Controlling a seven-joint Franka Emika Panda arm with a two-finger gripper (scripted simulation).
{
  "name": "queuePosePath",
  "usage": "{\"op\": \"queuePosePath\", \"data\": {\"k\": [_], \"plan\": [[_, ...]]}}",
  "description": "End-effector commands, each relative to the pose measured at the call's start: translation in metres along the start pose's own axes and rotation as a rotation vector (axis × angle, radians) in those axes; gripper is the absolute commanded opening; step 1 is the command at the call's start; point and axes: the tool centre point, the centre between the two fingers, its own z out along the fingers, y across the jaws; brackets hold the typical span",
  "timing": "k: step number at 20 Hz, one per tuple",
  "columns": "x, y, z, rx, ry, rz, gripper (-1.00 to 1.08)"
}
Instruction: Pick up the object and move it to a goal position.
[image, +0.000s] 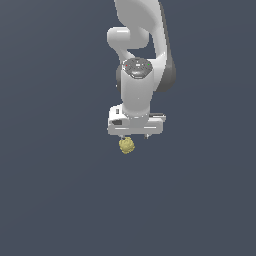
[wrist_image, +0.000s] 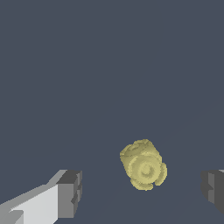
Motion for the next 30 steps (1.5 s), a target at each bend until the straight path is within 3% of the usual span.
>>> {"op": "queuePosePath", "data": {"k": [1, 10, 20, 30], "plan": [[0.0, 0.0, 0.0, 0.0, 0.0, 0.0, 1.0], [0.015, 0.02, -0.017, -0.021, 0.049, 0.042, 1.0], [0.013, 0.02, -0.013, -0.022, 0.046, 0.021, 1.0], [-0.002, 0.025, 0.015, -0.025, 0.03, -0.116, 1.0]]}}
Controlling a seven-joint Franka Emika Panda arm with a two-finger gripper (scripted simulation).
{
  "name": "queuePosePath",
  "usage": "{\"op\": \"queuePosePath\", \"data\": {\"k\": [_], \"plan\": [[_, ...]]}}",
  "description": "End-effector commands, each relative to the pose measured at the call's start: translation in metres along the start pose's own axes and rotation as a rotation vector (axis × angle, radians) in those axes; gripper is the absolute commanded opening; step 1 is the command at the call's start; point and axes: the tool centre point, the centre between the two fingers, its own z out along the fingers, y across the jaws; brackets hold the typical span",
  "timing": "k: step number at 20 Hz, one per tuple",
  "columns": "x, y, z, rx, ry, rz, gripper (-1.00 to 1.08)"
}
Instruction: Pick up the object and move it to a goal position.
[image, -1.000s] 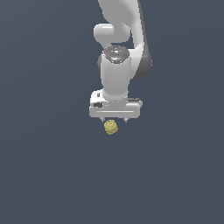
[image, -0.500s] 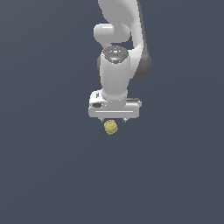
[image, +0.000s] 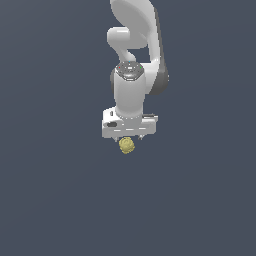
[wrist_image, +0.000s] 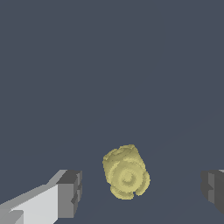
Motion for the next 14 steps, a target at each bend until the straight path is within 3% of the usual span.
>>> {"op": "queuePosePath", "data": {"k": [1, 14], "plan": [[-0.006, 0.001, 0.01, 0.001, -0.005, -0.048, 1.0], [-0.041, 0.004, 0.06, 0.013, -0.031, -0.321, 1.0]]}}
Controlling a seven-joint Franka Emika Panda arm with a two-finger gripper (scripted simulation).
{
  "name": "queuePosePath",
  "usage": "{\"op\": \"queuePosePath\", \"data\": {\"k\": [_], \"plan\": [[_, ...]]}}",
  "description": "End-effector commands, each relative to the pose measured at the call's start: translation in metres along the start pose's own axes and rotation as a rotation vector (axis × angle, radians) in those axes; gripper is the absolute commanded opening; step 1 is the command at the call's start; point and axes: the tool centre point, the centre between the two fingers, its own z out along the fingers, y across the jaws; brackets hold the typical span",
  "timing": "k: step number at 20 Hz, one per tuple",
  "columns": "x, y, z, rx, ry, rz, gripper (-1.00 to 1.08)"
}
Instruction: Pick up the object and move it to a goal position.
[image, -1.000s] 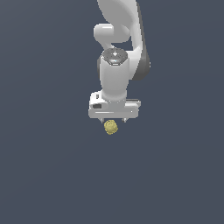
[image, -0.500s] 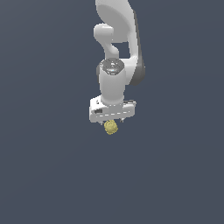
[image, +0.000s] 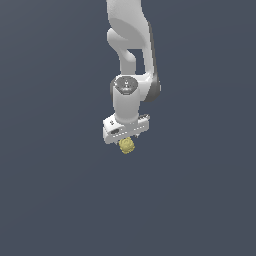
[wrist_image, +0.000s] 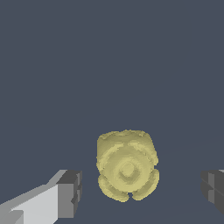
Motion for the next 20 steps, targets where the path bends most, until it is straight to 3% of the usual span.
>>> {"op": "queuePosePath", "data": {"k": [1, 14, 20], "plan": [[-0.005, -0.001, 0.006, 0.002, -0.002, -0.039, 1.0], [-0.012, -0.003, 0.019, 0.007, -0.006, -0.089, 1.0], [-0.013, -0.004, 0.042, 0.007, -0.006, -0.091, 1.0]]}}
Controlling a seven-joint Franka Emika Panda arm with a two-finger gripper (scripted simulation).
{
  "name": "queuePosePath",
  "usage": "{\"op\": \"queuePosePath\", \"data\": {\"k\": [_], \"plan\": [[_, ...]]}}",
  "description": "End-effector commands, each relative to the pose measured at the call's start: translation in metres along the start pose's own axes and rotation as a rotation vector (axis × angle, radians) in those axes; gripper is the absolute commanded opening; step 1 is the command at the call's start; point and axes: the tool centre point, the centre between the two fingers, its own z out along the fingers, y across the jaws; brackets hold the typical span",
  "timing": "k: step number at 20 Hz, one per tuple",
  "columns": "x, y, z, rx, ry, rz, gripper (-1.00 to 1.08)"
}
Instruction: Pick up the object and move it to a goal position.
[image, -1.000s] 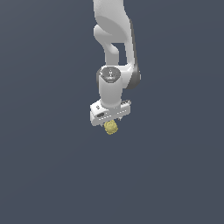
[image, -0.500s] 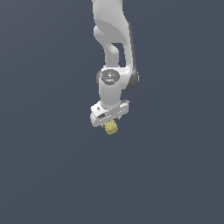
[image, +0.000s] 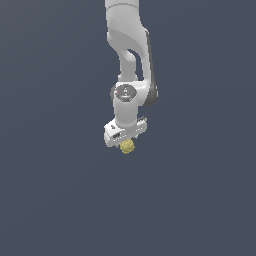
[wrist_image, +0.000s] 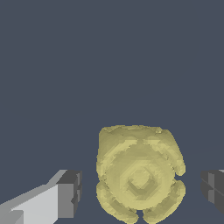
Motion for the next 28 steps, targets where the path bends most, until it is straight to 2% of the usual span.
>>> {"op": "queuePosePath", "data": {"k": [1, 9, 10, 22, 28], "plan": [[-0.001, -0.001, 0.013, 0.001, -0.001, -0.001, 1.0], [0.0, 0.0, 0.031, 0.001, -0.001, -0.003, 1.0], [0.0, 0.0, 0.031, 0.001, -0.001, -0.003, -1.0], [0.001, 0.0, 0.03, 0.0, 0.0, -0.002, -1.0], [0.016, -0.004, 0.027, 0.0, 0.0, -0.002, -1.0]]}}
